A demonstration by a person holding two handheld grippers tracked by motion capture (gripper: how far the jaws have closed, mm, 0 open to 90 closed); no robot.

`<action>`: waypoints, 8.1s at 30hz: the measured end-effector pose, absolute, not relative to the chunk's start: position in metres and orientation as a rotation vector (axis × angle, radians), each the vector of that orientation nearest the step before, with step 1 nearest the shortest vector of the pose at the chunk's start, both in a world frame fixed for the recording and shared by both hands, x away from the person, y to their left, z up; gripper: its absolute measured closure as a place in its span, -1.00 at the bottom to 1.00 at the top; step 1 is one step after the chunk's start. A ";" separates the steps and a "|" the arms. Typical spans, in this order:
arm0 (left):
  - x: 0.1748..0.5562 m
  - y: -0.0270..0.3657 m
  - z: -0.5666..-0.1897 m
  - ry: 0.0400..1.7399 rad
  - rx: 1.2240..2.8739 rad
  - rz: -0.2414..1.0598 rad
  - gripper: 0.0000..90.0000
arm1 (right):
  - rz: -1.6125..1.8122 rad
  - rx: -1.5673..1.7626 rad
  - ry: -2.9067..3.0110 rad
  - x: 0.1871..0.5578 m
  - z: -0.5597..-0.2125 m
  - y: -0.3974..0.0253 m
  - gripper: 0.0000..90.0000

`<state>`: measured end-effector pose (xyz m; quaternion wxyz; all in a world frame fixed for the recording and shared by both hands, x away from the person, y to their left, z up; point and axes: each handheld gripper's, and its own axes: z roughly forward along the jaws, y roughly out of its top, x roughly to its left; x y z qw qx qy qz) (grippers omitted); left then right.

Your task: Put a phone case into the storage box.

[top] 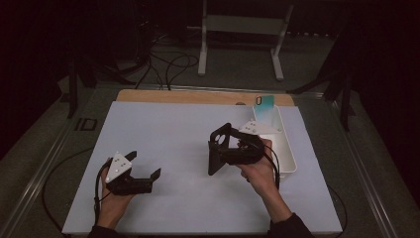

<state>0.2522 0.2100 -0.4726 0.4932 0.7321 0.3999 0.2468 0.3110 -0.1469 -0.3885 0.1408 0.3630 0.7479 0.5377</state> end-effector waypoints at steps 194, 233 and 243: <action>0.231 0.239 -0.489 1.014 1.773 0.642 -1.00 | 0.951 1.532 1.781 0.478 -0.436 -0.259 -0.79; 0.232 0.238 -0.483 1.002 1.761 0.634 -1.00 | 1.327 1.142 2.010 0.341 -0.417 -0.242 -0.79; 0.231 0.238 -0.478 0.989 1.758 0.641 -1.00 | 1.354 1.036 2.024 0.305 -0.423 -0.239 -0.80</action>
